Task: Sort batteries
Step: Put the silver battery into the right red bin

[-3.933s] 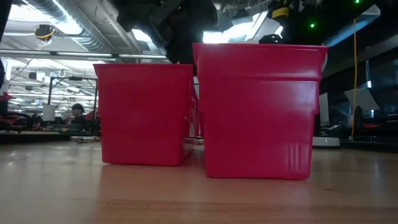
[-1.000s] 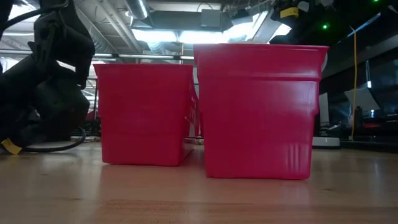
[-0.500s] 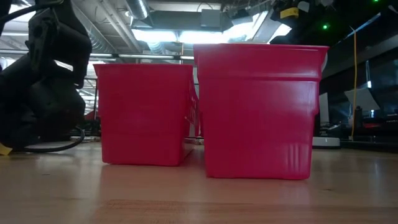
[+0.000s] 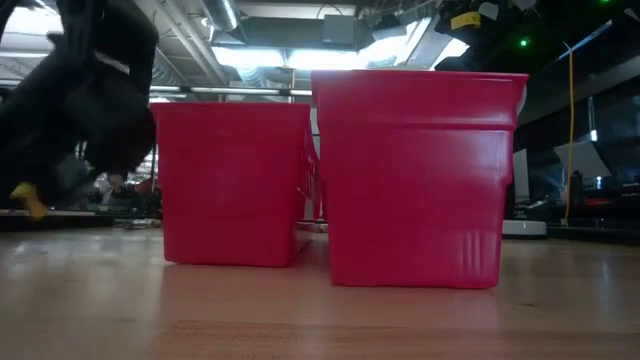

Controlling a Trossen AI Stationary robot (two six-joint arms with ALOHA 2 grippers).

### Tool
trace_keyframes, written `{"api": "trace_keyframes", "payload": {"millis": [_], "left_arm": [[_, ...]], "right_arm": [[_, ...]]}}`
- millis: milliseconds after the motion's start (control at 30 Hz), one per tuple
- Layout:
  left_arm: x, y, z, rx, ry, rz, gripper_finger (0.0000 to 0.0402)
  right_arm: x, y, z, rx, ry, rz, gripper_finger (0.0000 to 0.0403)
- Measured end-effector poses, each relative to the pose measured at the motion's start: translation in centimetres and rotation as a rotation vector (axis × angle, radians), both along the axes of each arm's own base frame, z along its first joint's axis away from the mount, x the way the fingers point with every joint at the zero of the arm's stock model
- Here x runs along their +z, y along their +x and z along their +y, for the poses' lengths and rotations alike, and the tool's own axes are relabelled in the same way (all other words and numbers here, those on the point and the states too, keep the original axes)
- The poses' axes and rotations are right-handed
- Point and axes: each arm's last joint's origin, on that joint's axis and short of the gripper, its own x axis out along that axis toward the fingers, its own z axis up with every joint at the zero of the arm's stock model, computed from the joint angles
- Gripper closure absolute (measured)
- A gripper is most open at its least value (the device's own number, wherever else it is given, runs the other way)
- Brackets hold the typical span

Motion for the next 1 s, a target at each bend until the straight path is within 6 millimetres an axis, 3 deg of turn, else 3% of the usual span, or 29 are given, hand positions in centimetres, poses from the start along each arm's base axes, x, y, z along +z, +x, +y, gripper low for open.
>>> {"api": "trace_keyframes", "payload": {"millis": [400,533,833,900,1000], "left_arm": [[7.3,-1.5,2.7,0.263,0.112,-0.437,0.0216],[9.3,-1.6,3.4,0.338,0.08,-0.712,0.0218],[15.1,1.8,3.7,0.262,-0.019,-1.575,0.0212],[16.0,2.9,3.6,0.204,-0.016,-1.708,0.0212],[15.8,5.1,3.5,0.136,-0.01,-1.793,0.0211]], "right_arm": [[0.0,0.0,0.0,-0.002,0.0,-0.004,0.024],[0.0,0.0,0.0,-0.006,-0.006,-0.006,0.024],[0.2,0.0,-0.1,-0.037,-0.048,-0.022,0.024],[0.2,0.0,-0.1,-0.039,-0.049,-0.023,0.024],[0.2,0.0,-0.2,-0.048,-0.062,-0.028,0.024]]}}
